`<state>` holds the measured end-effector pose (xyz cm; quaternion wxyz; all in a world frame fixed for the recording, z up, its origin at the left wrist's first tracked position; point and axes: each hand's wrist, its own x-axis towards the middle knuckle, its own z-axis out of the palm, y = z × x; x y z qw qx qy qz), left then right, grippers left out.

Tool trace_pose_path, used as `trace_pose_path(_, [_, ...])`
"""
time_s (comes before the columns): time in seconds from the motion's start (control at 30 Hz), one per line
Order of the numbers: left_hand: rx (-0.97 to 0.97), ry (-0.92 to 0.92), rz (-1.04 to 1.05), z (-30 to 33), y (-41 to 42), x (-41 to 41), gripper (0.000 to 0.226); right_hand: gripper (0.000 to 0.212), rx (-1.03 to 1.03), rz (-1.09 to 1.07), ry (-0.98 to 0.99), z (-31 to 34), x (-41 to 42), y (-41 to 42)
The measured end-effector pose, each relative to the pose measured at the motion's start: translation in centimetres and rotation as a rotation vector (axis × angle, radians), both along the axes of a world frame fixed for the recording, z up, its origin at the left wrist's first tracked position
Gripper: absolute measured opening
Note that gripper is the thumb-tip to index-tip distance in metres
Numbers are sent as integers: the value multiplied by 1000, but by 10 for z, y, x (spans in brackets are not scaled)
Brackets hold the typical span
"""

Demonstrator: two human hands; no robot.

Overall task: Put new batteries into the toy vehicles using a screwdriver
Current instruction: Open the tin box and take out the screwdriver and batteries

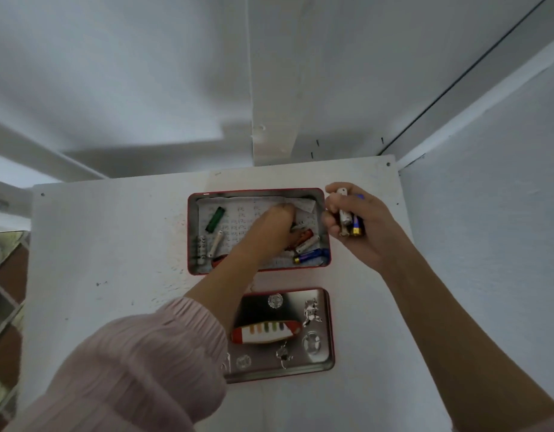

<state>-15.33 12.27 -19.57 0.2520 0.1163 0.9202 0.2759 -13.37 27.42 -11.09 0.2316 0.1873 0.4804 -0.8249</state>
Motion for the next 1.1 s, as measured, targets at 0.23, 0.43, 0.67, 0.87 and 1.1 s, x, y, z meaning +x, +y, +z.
trace_pose_path(0.23, [426,-211,502,49,-63,10,6,4,536,299,191,-13,-8,-41])
trace_pose_path(0.43, [1108,-302,847,88,-129,27,23,24,1195,935,618,-58,-11,-115])
trace_pose_path(0.67, [1274,-327,1003,88,-140,35,8,32,1495,1207,983,-66,-13,-145])
trace_pose_path(0.87, [1042,-356,845,79,-112,33,12,11,1050,761,445,-42,-11,-89])
trace_pose_path(1.1, [402,-236,316,42,-38,23,8,13,128,81,64,-3,-1,-18])
